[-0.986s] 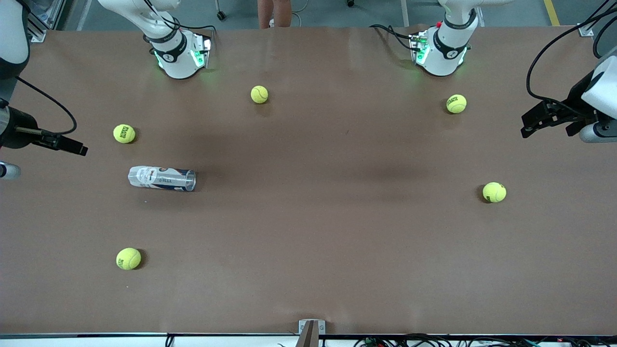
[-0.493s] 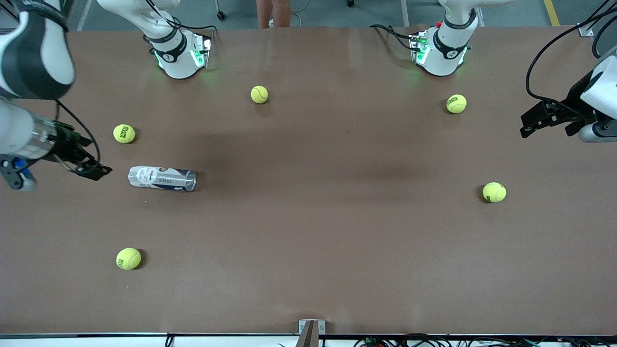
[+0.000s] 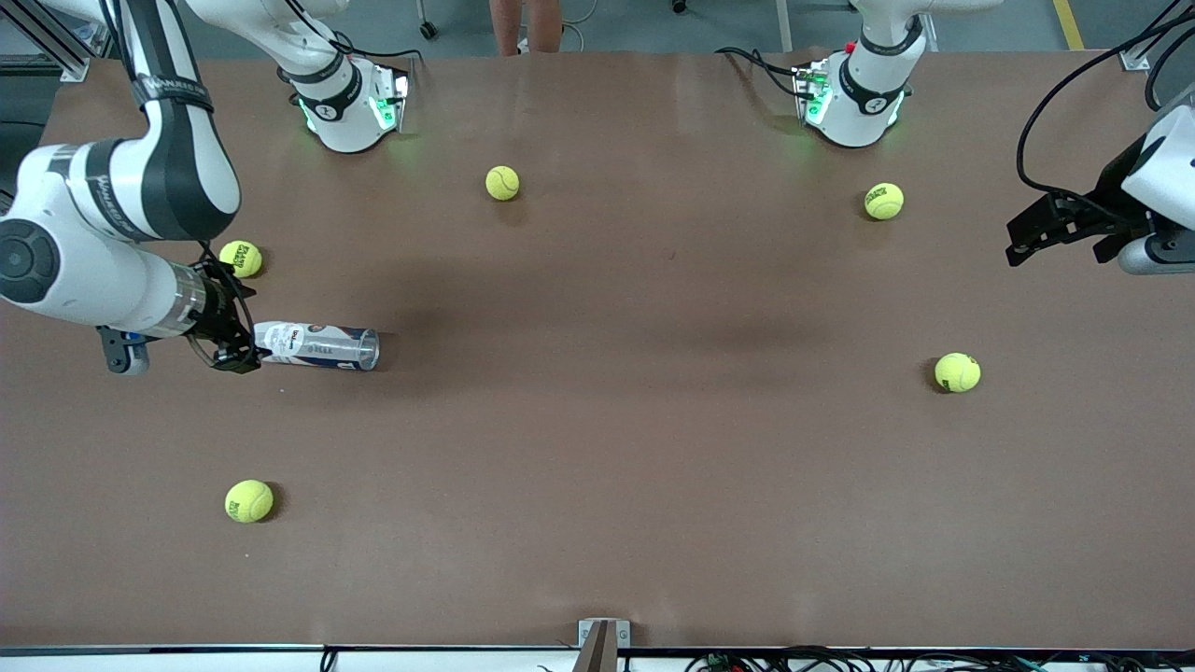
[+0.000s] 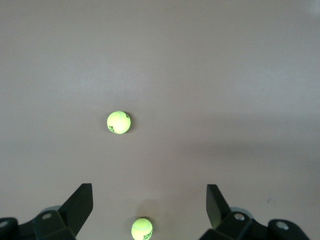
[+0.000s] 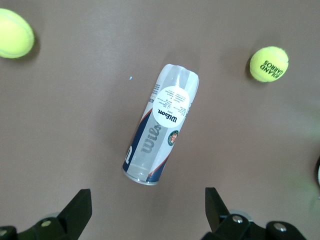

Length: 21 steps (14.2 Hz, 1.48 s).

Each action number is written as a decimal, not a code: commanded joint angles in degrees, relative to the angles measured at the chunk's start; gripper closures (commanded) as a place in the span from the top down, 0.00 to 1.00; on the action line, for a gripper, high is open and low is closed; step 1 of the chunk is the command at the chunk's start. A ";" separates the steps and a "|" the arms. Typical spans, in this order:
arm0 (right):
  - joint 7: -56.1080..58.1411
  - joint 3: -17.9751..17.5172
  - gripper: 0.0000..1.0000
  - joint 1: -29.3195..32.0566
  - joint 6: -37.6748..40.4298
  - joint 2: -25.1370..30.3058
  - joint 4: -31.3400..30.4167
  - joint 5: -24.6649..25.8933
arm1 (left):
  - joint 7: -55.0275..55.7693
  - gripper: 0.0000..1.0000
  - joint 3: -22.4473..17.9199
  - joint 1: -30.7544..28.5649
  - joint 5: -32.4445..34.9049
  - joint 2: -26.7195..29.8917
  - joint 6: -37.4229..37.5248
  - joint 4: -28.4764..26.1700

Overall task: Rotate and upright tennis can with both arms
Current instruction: 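Reach the right gripper down to the lying Wilson can and grasp it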

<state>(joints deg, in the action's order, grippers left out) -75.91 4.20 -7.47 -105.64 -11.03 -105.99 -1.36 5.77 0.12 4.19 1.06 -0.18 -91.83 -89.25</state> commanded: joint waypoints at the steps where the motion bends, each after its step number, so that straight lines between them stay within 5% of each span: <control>1: -4.14 0.20 1.00 -0.53 -5.27 -0.03 -5.01 -0.84 | 0.56 1.00 -0.20 0.03 0.70 0.54 0.69 0.21; 8: -11.88 0.20 1.00 -1.06 -21.35 -2.23 -15.03 -0.84 | 0.56 1.00 -0.03 0.03 0.61 0.54 0.52 0.39; 21: -13.65 0.46 1.00 -0.53 -31.30 -7.69 -19.17 -0.31 | 0.47 1.00 -0.03 -0.06 0.61 0.36 0.34 0.30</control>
<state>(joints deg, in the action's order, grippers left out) -89.16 4.62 -8.40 -136.11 -19.15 -124.18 -1.37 5.77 -0.09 4.18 1.06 -0.17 -91.84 -89.15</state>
